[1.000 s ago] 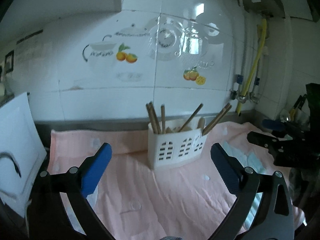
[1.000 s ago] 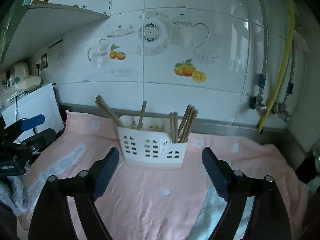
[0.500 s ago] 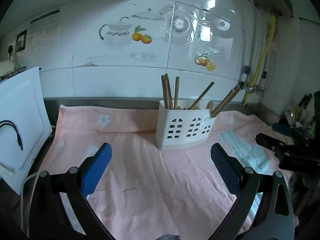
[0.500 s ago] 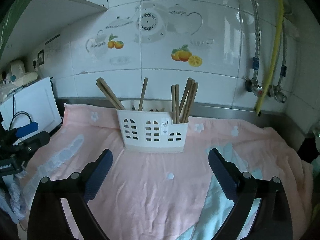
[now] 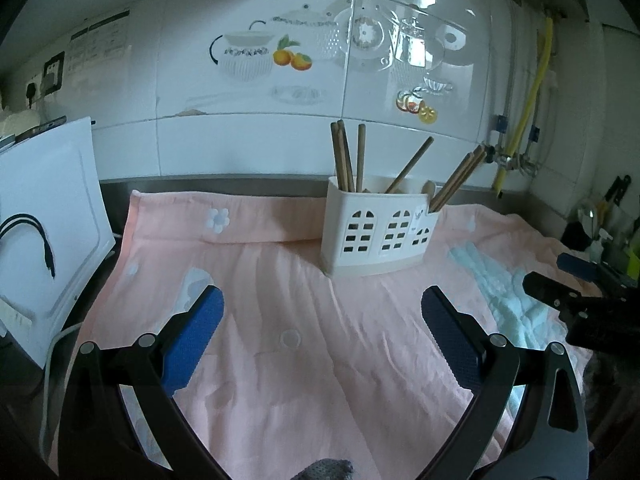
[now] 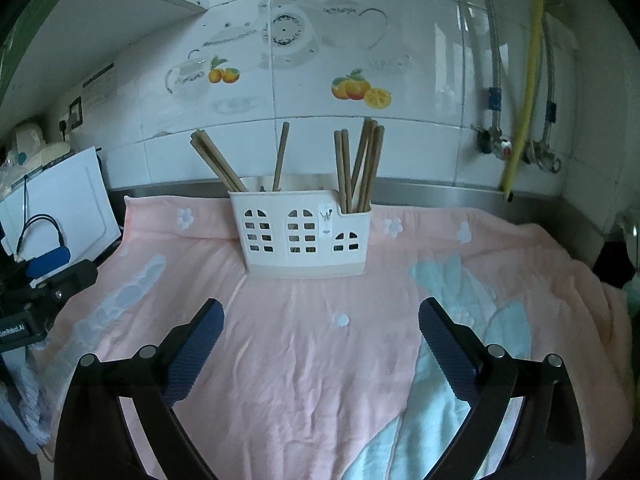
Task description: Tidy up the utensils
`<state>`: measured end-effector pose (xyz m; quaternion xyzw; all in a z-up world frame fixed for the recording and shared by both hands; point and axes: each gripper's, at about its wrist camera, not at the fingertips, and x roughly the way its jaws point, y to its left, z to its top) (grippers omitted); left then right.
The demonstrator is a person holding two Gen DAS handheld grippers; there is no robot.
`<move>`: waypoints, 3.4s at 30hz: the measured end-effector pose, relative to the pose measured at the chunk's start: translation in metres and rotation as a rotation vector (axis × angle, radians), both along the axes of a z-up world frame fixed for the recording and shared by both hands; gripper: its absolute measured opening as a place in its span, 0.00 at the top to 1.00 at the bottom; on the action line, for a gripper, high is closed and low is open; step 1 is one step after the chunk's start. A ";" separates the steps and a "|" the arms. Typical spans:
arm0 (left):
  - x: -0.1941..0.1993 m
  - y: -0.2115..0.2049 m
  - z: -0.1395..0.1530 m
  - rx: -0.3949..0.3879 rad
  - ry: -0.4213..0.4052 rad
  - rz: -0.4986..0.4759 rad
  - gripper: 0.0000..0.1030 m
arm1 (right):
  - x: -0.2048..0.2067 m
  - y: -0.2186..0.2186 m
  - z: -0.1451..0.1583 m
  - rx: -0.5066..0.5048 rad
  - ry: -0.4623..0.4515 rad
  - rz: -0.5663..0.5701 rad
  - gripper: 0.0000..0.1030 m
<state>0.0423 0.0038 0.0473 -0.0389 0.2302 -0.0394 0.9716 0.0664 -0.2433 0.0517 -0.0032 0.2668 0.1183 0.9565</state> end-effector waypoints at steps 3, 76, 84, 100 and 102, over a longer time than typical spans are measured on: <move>-0.002 0.000 -0.003 0.007 0.009 0.001 0.05 | -0.003 -0.002 -0.003 0.007 0.006 -0.006 0.08; -0.001 -0.009 -0.031 0.059 0.100 0.018 0.05 | -0.003 0.009 -0.031 -0.034 0.081 0.012 0.08; -0.001 -0.009 -0.032 0.061 0.102 0.019 0.05 | -0.003 0.008 -0.031 -0.033 0.080 0.013 0.08; -0.006 -0.008 -0.024 0.055 0.064 0.031 0.05 | -0.008 0.005 -0.024 -0.018 0.032 0.014 0.08; -0.008 -0.009 -0.022 0.057 0.051 0.033 0.05 | -0.009 0.004 -0.022 -0.012 0.022 0.014 0.08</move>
